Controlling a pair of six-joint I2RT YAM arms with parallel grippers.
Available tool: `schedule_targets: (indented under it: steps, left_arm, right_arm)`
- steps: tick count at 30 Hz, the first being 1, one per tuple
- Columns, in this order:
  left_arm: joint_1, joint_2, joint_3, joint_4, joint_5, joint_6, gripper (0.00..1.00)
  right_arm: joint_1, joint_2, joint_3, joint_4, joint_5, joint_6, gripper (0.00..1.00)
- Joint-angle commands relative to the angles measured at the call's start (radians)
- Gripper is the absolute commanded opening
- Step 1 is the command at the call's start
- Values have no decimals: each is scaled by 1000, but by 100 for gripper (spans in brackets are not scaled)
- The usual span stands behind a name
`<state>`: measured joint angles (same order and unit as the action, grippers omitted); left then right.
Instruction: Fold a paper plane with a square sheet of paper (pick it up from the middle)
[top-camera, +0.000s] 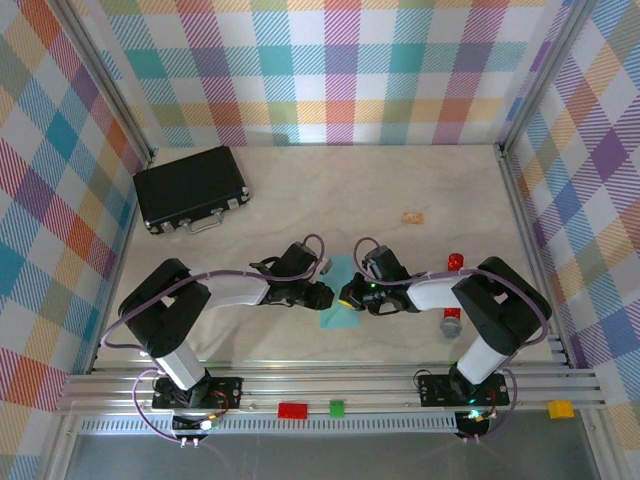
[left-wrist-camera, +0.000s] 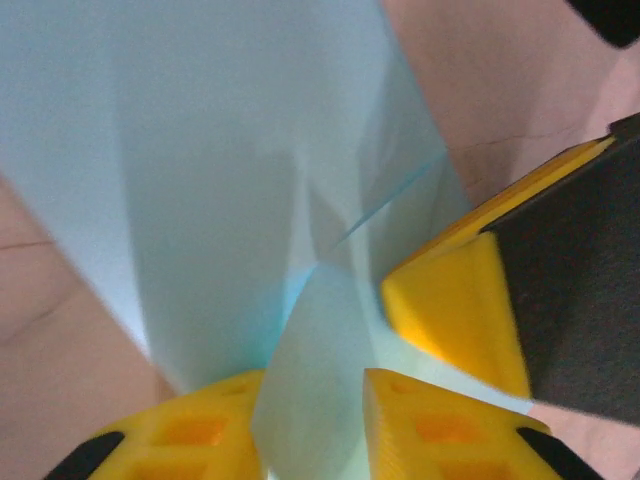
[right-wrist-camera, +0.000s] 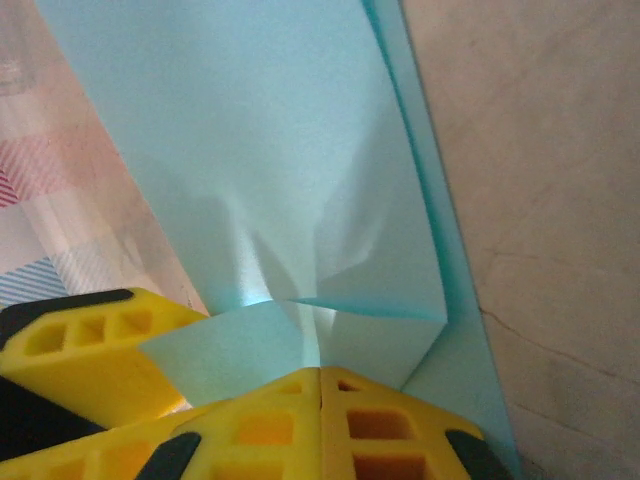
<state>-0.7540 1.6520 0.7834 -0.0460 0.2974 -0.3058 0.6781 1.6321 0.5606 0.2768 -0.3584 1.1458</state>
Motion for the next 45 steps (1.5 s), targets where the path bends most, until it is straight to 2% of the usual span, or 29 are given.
schedule_targets:
  steps: [1,5,7,10,14,18,23,40,45]
  left_arm:
    - [20,-83,17,-137,-99,-23,43]
    - [31,-177,11,-193,-142,-50,46]
    - [36,-227,3,-204,-125,-65,42]
    - [36,-280,-25,-151,9,-95,21]
    - [38,-238,-17,-102,237,-121,7]
    - [38,-154,-4,-53,390,-130,4]
    - [38,-57,37,-80,476,-87,4]
    - [32,95,97,-171,488,20,6]
    - [15,106,115,-209,443,50,6]
  right_arm:
    - [9,16,-49,-78,79,57,0]
    - [28,38,-52,-24,90,104,0]
    - [35,39,-50,-25,97,113,0]
    - [40,22,-59,-34,120,122,0]
    - [41,2,-61,-60,133,117,0]
    - [41,-9,-71,-66,137,113,0]
    - [41,-24,-82,-70,141,111,0]
    - [41,-22,-71,-85,144,104,0]
    - [41,-16,-68,-83,141,101,0]
